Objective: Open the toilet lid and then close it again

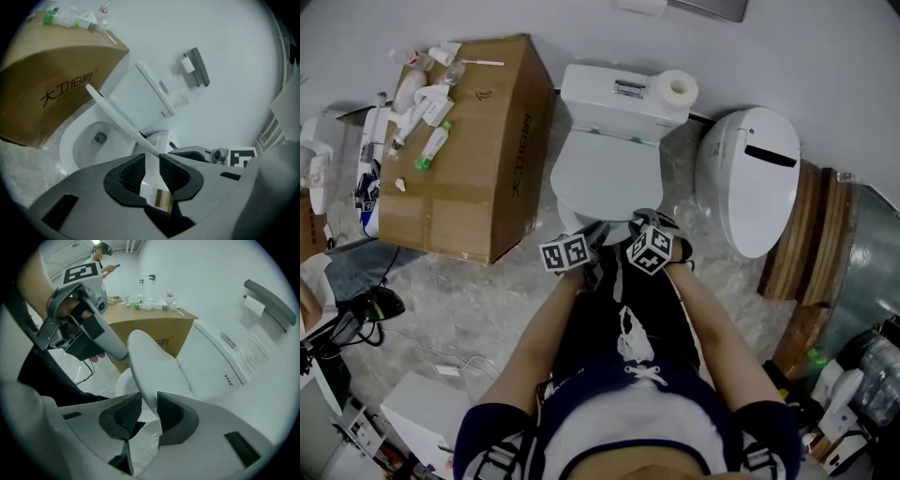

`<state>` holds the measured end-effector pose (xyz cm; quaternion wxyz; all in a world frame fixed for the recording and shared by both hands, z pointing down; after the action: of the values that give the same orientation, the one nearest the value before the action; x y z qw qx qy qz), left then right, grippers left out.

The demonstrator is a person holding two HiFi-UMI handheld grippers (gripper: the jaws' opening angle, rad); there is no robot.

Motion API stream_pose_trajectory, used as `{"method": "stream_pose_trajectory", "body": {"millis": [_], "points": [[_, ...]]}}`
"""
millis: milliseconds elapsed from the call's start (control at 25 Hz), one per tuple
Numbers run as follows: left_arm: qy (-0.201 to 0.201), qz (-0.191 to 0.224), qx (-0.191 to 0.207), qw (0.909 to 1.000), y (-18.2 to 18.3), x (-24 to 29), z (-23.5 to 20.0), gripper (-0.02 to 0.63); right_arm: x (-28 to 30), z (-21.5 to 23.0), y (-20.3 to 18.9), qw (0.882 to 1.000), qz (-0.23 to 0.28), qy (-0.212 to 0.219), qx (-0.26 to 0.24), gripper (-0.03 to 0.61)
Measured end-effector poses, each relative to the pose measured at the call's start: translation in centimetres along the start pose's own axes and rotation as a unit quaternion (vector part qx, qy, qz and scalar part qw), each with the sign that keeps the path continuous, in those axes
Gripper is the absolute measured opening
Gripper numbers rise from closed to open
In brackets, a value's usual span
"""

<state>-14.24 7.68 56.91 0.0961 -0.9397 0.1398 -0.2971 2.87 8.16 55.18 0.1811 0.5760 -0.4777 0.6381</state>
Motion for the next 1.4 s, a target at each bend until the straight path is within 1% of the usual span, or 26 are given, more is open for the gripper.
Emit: {"method": "stream_pose_trajectory", "body": {"millis": [80,120,280,480,600,760,920,1040,1160,1280,1400], "points": [[-0.02,0.01,-0.032,0.9992,-0.1,-0.1,-0.6,0.086,0.2,-0.3,0.1,1.0,-0.003,-0.005,0.002,0.081],[-0.024,0.012,-0.039,0.9989,-0.2,-0.1,-0.7,0.086,0.2,-0.4,0.1,1.0,-0.005,-0.006,0.001,0.081],[-0.034,0.016,-0.039,0.9985,-0.4,0.1,-0.9,0.086,0.3,-0.5,0.1,1.0,-0.005,-0.009,-0.002,0.081],[-0.044,0.033,-0.055,0.997,-1.0,0.2,-1.1,0.086,0.5,-0.6,-0.3,1.0,-0.002,-0.006,-0.008,0.081],[-0.051,0.045,-0.075,0.9949,-1.5,0.1,-1.1,0.091,0.7,-1.0,-0.5,1.0,-0.008,0.005,-0.017,0.081],[-0.037,0.062,-0.083,0.9939,-2.0,0.0,-1.3,0.092,1.0,-1.1,-0.6,0.999,-0.009,0.02,-0.033,0.083],[-0.029,0.083,-0.097,0.9914,-2.6,0.5,-1.5,0.091,1.2,-1.1,-0.9,0.999,0.001,0.026,-0.035,0.084],[-0.02,0.09,-0.105,0.9902,-3.4,0.5,-2.0,0.087,1.6,-1.7,-1.5,0.998,0.01,0.04,-0.038,0.089],[0.0,0.093,-0.107,0.9899,-4.4,0.5,-2.4,0.087,2.1,-2.4,-2.0,0.998,0.012,0.052,-0.041,0.094],[0.012,0.096,-0.101,0.9902,-5.2,0.4,-2.8,0.087,2.3,-3.1,-2.5,0.998,0.024,0.055,-0.024,0.1],[0.006,0.095,-0.105,0.9899,-5.7,0.5,-3.4,0.089,2.3,-3.7,-3.3,0.997,0.053,0.047,0.005,0.103]]}}
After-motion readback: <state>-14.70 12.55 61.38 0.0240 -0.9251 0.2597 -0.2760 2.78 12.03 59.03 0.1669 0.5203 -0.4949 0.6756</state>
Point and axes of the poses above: the fingertips, and each gripper's own axes: x forward along the fingers, z to its right, y out of its top, the point moved 10 cm from there along -x, backward along the fingers, and after that the axes turned 2 degrees about -y, right-handed, at the moved point
